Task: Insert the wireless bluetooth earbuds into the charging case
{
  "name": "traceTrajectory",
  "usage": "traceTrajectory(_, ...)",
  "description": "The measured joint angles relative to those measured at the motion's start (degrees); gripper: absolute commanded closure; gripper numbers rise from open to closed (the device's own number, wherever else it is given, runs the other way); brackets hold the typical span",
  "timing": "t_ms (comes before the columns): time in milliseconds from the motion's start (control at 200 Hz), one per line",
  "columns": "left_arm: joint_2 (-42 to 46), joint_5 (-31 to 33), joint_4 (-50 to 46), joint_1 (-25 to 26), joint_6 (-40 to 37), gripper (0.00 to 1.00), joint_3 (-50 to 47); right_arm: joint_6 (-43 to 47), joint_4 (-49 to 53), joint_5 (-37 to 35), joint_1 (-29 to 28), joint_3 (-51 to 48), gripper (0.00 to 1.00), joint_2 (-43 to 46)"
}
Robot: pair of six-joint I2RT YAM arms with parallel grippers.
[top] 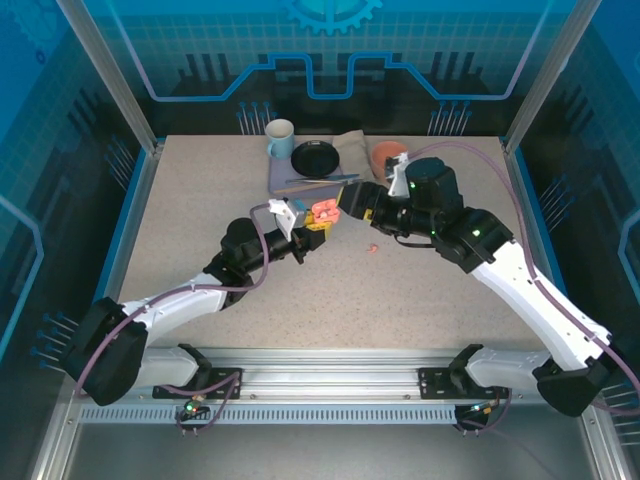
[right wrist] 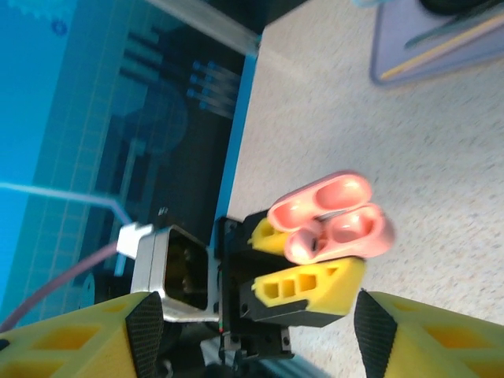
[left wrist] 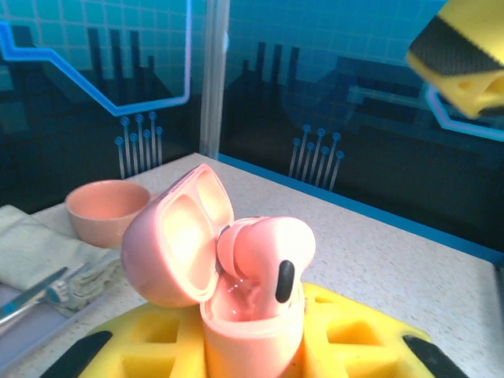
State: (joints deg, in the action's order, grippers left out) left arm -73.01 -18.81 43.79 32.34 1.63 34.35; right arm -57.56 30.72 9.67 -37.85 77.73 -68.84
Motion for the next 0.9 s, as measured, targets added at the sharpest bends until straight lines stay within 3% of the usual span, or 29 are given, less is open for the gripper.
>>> traceTrajectory(380, -1.11, -6.54, -1.53, -0.22, 1.38, 1.00, 2.69, -0.13, -4.90, 6.95, -0.79, -1.57, 0.33, -3.34)
traceTrajectory(900, -1.73, -7.04, -2.84, -1.05, 1.92, 1.00, 3.43, -1.11, -7.67, 7.26, -1.97, -1.38, 0.33, -6.95)
